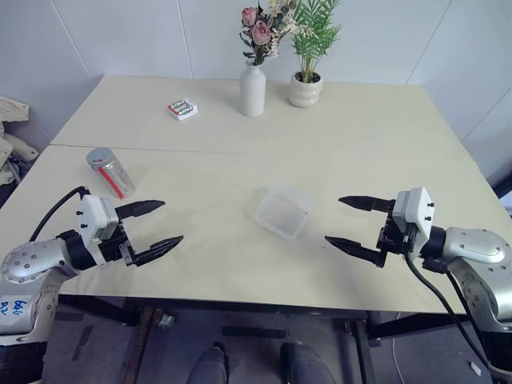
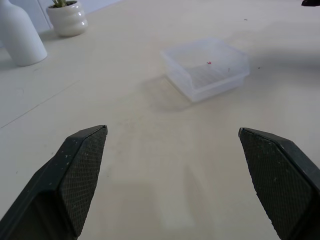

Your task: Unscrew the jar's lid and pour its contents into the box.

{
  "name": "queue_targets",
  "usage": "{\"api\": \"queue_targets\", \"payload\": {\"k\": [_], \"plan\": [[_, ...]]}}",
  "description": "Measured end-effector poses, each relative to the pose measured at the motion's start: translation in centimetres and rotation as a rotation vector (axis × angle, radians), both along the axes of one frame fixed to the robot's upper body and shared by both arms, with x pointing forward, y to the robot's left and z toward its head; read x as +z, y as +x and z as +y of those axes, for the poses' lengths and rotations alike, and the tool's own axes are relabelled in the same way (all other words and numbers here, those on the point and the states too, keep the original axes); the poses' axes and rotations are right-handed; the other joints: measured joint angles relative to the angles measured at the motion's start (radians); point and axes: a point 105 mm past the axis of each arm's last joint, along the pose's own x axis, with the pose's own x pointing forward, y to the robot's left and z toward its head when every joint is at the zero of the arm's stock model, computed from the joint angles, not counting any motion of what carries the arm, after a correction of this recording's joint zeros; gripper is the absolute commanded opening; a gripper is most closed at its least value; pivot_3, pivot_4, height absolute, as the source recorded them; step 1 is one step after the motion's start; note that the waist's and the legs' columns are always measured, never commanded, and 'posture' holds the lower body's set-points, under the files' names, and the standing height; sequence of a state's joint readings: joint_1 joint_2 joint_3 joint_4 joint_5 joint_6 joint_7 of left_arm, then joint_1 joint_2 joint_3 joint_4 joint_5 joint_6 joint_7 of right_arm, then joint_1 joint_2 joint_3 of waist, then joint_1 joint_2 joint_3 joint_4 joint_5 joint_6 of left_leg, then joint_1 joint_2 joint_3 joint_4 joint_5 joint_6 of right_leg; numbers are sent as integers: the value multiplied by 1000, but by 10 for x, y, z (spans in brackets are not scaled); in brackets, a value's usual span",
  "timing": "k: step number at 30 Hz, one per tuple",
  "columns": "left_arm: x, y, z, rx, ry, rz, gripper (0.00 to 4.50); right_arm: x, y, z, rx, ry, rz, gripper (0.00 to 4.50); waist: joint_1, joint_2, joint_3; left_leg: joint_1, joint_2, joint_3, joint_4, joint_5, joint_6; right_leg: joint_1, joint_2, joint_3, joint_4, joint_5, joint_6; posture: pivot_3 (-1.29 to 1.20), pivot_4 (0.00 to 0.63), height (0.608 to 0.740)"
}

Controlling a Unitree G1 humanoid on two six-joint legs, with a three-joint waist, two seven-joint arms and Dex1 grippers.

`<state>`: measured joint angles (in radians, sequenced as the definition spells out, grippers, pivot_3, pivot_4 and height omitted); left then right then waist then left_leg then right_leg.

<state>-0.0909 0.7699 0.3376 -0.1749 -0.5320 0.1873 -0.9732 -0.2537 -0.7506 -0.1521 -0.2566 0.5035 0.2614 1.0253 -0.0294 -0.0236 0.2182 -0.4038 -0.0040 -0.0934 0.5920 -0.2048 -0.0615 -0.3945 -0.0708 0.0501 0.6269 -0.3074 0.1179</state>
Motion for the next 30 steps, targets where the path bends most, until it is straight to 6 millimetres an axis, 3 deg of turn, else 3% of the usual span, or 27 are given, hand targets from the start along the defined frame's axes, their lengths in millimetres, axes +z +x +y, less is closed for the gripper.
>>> {"api": "queue_targets", "payload": {"k": [4,8,11,16,19,23,27,30], "plan": [[-4,-3,3,44,5,-9,4487,4,9,10,45,12,-20,4500,-1,0,0,1,1,2,0,0,0,0,1,2,0,-1,-3,0,150,740],[-16,-10,14,229,-56,-31,4487,-1,18,29,121,40,-3,4500,-4,0,0,1,1,4,0,-1,1,-1,1,5,0,3,4,0,150,740],[-26,-11,26,421,-125,-48,4487,4,22,54,211,74,-19,4500,0,0,0,1,1,4,1,-1,1,-1,2,6,1,4,5,0,150,740],[-40,-15,67,883,-344,-142,4487,24,21,110,391,184,-63,4500,0,-1,-1,1,2,5,5,-1,1,-1,4,6,1,7,6,0,150,740],[-50,-13,82,1009,-334,-149,4487,30,10,141,506,211,-68,4500,4,-2,-1,1,4,3,5,0,0,-1,7,6,1,8,4,0,150,740],[-43,4,93,1039,-342,-186,4487,36,12,156,548,212,-71,4500,13,-3,-2,1,3,3,5,1,0,0,7,6,0,9,2,0,150,740],[-22,37,105,1055,-397,-244,4487,46,15,158,561,195,-108,4500,15,-4,-3,1,3,4,5,3,0,0,7,5,-1,11,2,0,150,740],[-18,52,109,1062,-395,-249,4487,44,16,157,553,189,-104,4500,8,-4,-3,1,3,4,4,2,-1,-1,7,6,0,12,4,0,150,740]]}}
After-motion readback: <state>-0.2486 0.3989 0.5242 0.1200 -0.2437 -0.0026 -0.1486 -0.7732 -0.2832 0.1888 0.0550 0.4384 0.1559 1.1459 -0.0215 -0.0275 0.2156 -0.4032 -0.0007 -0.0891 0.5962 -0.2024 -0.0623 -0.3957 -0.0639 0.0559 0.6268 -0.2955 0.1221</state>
